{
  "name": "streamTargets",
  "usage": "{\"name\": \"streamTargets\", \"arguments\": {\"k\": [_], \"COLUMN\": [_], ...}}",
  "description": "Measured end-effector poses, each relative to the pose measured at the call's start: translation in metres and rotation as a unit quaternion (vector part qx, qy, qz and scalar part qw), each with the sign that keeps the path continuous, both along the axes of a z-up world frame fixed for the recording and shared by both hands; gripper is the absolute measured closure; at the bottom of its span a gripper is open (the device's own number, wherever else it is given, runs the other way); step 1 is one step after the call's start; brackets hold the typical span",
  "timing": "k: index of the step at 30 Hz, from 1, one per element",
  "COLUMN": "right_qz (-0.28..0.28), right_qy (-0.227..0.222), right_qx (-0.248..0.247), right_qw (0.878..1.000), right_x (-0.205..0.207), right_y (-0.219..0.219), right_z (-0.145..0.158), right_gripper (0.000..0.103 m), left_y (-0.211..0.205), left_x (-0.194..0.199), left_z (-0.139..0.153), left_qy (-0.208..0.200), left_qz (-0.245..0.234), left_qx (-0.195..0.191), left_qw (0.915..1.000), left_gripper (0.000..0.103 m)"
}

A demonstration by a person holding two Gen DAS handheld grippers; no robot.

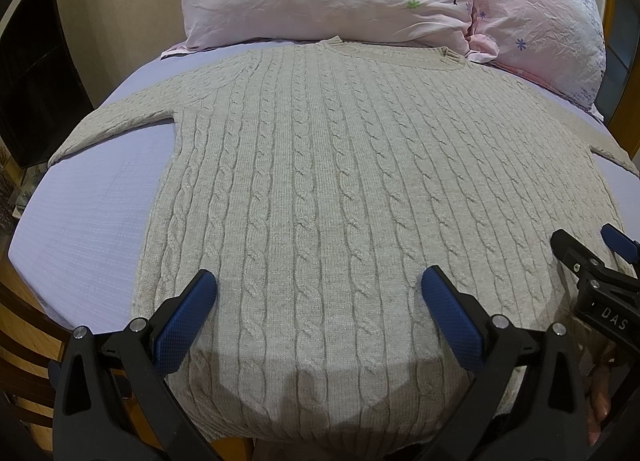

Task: Fold small clothes

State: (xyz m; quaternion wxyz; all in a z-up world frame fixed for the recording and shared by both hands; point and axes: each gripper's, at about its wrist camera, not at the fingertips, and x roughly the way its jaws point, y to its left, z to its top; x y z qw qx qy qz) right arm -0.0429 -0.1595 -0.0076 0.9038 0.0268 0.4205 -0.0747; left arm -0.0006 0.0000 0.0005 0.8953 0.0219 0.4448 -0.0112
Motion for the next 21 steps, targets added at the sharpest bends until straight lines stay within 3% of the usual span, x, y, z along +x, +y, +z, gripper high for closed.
{"name": "streamTargets", "arguments": {"k": [4, 7, 11, 14, 16, 19, 21], "right_qz": [0.030, 0.044, -0.065, -0.196, -0.255, -0.334, -0.365], "right_qy": [-0.009, -0.036, -0.106, -0.129, -0.119, -0.101, -0.089], "right_qx": [0.005, 0.065, 0.111, 0.154, 0.174, 0.225, 0.252], "right_qw": [0.999, 0.996, 0.986, 0.960, 0.944, 0.909, 0.892], "right_x": [0.001, 0.000, 0.001, 0.007, 0.016, 0.027, 0.034], "right_y": [-0.006, -0.040, -0.141, -0.253, -0.308, -0.390, -0.423], "right_z": [-0.001, 0.014, 0.053, 0.065, 0.062, 0.047, 0.035], "right_gripper": [0.002, 0.002, 0.002, 0.015, 0.034, 0.044, 0.048], "left_y": [0.000, 0.001, 0.007, 0.031, 0.061, 0.112, 0.141], "left_x": [-0.002, -0.005, -0.003, 0.013, 0.027, 0.052, 0.064], "left_z": [-0.001, -0.002, 0.005, 0.016, 0.023, 0.029, 0.030], "left_qy": [-0.004, -0.021, -0.021, -0.036, -0.054, -0.062, -0.065], "left_qz": [-0.003, -0.012, -0.039, -0.042, -0.022, 0.016, 0.046], "left_qx": [0.001, 0.002, -0.001, -0.028, -0.061, -0.132, -0.163], "left_qw": [1.0000, 0.9997, 0.9990, 0.9981, 0.9965, 0.9892, 0.9834], "left_gripper": [0.001, 0.001, 0.001, 0.001, 0.001, 0.001, 0.001]}}
